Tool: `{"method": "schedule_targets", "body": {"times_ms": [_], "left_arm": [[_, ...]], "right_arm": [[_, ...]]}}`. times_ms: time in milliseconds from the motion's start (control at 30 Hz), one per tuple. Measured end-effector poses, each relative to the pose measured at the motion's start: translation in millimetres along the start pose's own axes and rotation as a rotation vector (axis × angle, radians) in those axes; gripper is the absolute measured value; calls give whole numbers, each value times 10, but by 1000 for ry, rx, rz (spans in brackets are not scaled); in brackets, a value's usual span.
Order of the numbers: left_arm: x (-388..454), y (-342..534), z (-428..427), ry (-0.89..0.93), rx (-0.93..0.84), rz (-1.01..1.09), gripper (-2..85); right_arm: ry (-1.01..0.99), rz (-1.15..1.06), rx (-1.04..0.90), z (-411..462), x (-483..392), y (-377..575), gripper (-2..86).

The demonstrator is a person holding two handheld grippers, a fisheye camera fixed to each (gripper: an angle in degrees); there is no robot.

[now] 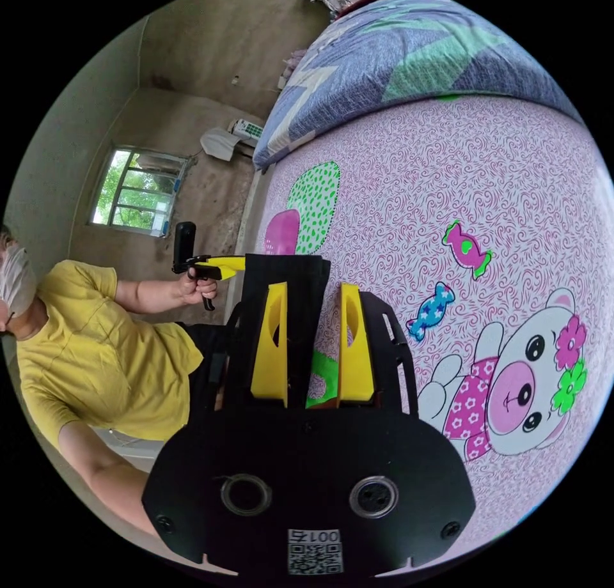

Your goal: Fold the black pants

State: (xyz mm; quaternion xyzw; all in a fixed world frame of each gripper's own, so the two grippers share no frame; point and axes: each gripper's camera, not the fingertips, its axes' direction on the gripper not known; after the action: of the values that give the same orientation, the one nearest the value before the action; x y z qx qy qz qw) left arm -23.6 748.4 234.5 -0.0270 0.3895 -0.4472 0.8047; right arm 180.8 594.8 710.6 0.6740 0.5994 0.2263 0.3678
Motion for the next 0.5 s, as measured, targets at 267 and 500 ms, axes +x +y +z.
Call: {"method": "schedule_targets", "body": {"times_ms": [267,500], "left_arm": [[27,-43,52,79,-2,-33,80],[-24,-50,91,151,0,-52,76]], "right_arm": [[-137,-9,-66,7,566,-222,95],[-280,-67,-83,242,956,-467,78]]}}
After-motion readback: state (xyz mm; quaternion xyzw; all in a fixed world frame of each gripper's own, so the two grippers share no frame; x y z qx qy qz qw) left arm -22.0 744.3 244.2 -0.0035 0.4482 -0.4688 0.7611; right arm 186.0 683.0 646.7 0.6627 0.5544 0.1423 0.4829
